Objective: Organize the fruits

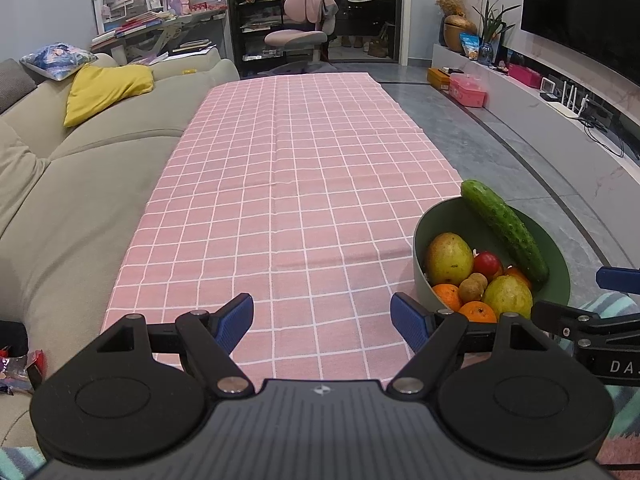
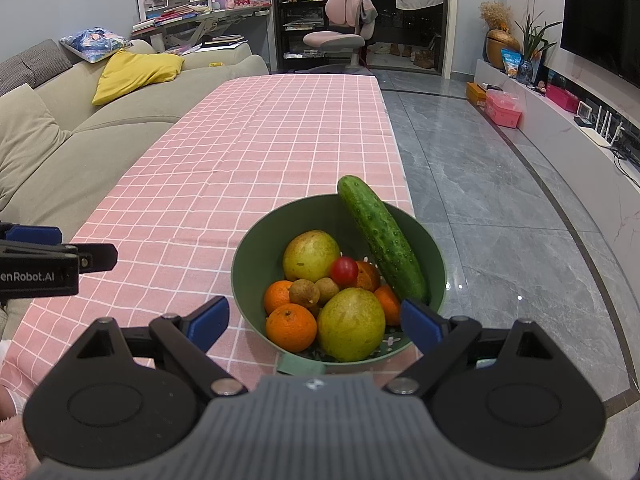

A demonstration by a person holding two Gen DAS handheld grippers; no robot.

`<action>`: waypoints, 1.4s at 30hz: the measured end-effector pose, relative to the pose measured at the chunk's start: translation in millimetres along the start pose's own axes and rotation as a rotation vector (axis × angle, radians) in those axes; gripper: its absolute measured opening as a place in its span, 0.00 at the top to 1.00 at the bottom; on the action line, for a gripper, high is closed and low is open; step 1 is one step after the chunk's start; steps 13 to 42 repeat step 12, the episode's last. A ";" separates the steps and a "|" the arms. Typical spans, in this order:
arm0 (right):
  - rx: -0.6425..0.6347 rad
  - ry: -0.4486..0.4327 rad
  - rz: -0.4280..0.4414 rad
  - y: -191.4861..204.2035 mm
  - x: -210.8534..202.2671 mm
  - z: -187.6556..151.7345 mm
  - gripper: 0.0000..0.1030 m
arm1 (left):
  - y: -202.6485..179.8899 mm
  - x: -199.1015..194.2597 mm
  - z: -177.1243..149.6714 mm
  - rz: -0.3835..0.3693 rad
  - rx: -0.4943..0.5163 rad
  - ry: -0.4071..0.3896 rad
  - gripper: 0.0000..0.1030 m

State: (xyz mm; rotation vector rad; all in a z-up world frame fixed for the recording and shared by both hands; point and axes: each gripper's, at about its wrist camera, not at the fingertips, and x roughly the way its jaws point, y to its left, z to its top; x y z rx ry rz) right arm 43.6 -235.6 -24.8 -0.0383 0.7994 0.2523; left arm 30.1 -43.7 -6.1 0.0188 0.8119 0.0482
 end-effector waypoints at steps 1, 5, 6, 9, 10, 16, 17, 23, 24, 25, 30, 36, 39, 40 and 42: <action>0.000 0.000 0.000 0.1 0.2 0.0 0.13 | 0.5 0.0 0.0 0.000 -0.002 0.001 0.11; 0.001 0.000 -0.001 0.4 0.4 -0.1 0.13 | 1.1 -0.1 0.0 0.000 -0.004 -0.001 0.11; 0.000 0.001 -0.001 0.4 0.4 -0.1 0.13 | 1.1 -0.4 -0.3 -0.001 -0.002 -0.002 0.11; 0.001 0.001 -0.001 0.5 0.5 -0.1 0.13 | 1.5 -1.7 -1.1 -0.014 -0.001 -0.014 0.11; 0.001 0.001 -0.001 0.4 0.3 0.0 0.13 | 1.5 -2.2 -1.3 -0.017 -0.001 -0.019 0.11; 0.000 0.000 -0.001 0.4 0.2 0.0 0.13 | 1.1 -2.5 -1.2 -0.017 -0.002 -0.020 0.11; 0.000 0.000 -0.001 0.4 0.2 0.0 0.13 | 1.1 -2.5 -1.2 -0.017 -0.002 -0.020 0.11; 0.000 0.000 -0.001 0.4 0.2 0.0 0.13 | 1.1 -2.5 -1.2 -0.017 -0.002 -0.020 0.11; 0.000 0.000 -0.001 0.4 0.2 0.0 0.13 | 1.1 -2.5 -1.2 -0.017 -0.002 -0.020 0.11; 0.000 0.000 -0.001 0.4 0.2 0.0 0.13 | 1.1 -2.5 -1.2 -0.017 -0.002 -0.020 0.11; 0.000 0.000 -0.001 0.4 0.2 0.0 0.13 | 1.1 -2.5 -1.2 -0.017 -0.002 -0.020 0.11; 0.000 0.000 -0.001 0.4 0.2 0.0 0.13 | 1.1 -2.5 -1.2 -0.017 -0.002 -0.020 0.11; 0.000 0.000 -0.001 0.4 0.2 0.0 0.13 | 1.1 -2.5 -1.2 -0.017 -0.002 -0.020 0.11; 0.000 0.000 -0.001 0.4 0.2 0.0 0.13 | 1.1 -2.5 -1.2 -0.017 -0.002 -0.020 0.11; 0.000 0.000 -0.001 0.4 0.2 0.0 0.13 | 1.1 -2.5 -1.2 -0.017 -0.002 -0.020 0.11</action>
